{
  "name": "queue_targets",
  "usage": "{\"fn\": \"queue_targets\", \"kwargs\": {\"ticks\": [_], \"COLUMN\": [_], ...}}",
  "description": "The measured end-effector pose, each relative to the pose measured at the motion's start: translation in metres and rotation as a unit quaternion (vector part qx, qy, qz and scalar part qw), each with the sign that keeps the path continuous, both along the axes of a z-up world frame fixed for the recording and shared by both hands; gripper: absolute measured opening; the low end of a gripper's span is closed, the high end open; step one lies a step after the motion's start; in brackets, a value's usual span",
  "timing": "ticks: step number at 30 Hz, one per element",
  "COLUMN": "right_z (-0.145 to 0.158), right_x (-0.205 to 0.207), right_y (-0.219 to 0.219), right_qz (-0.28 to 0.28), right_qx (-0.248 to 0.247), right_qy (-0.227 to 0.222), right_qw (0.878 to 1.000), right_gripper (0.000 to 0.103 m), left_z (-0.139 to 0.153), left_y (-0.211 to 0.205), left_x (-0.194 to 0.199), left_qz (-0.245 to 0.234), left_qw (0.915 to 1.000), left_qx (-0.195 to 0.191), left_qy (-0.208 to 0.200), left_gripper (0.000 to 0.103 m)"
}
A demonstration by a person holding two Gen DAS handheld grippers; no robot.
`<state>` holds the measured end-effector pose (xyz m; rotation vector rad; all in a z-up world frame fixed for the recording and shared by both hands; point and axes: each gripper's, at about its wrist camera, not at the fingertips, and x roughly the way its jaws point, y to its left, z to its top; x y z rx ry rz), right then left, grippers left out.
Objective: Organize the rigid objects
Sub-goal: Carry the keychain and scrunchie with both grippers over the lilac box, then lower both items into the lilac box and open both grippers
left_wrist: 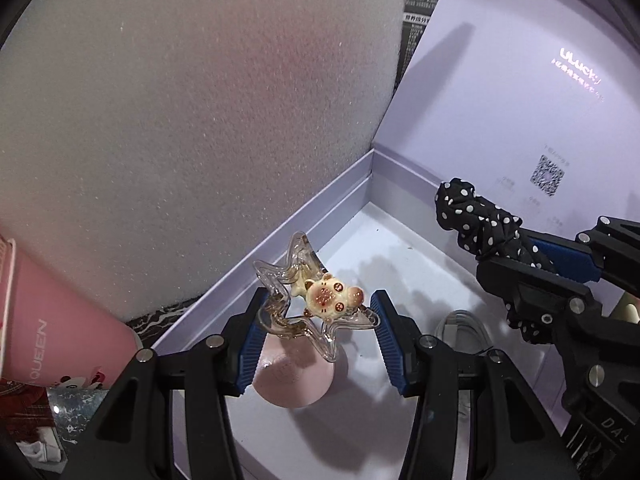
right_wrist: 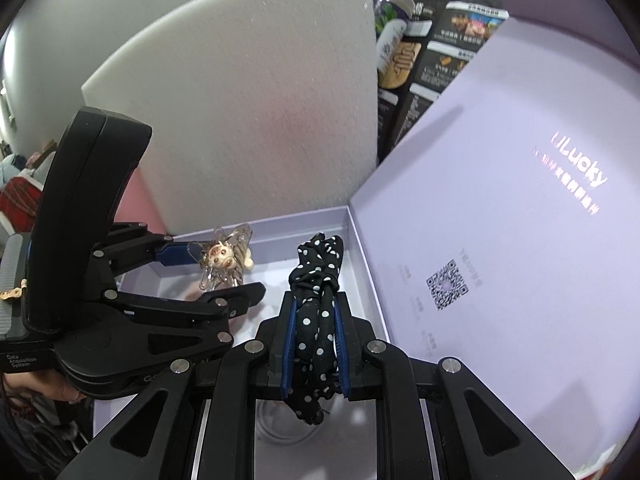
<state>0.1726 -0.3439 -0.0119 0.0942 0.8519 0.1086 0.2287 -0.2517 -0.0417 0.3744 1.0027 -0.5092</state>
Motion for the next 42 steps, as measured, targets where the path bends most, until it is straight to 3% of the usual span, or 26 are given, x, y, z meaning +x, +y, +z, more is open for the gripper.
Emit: {"fn": "queue_targets", "kwargs": {"ticks": [8, 17, 23, 26, 27, 35, 42], "right_z": [-0.010, -0.016, -0.014, -0.007, -0.005, 0.004, 0.019], "right_x": [0.006, 0.009, 0.010, 0.005, 0.005, -0.007, -0.017], "right_y": [0.000, 0.007, 0.011, 0.010, 0.010, 0.005, 0.006], "right_qz": [-0.008, -0.011, -0.012, -0.013, -0.013, -0.018, -0.017], "right_qx": [-0.013, -0.026, -0.024, -0.031, -0.031, -0.031, -0.031], "right_qy": [0.011, 0.021, 0.020, 0.014, 0.012, -0.002, -0.020], "right_qw": [1.000, 0.999, 0.999, 0.999, 0.999, 0.999, 0.999], "right_gripper": [0.018, 0.019, 0.036, 0.037, 0.037, 0.037, 0.041], "left_z": [-0.013, -0.007, -0.006, -0.005, -0.003, 0.015, 0.029], "left_y": [-0.009, -0.006, 0.000, 0.003, 0.004, 0.006, 0.013], "left_x": [0.005, 0.015, 0.021, 0.020, 0.019, 0.008, -0.004], "left_qz": [0.008, 0.014, 0.024, 0.027, 0.028, 0.032, 0.040], "left_qw": [0.9998, 0.9998, 0.9994, 0.9994, 0.9995, 0.9992, 0.9990], "left_qx": [0.015, 0.006, 0.004, 0.005, 0.005, 0.014, 0.005], "left_qy": [0.003, 0.012, 0.024, 0.019, 0.016, -0.017, -0.020], "left_gripper": [0.051, 0.051, 0.051, 0.062, 0.070, 0.071, 0.071]}}
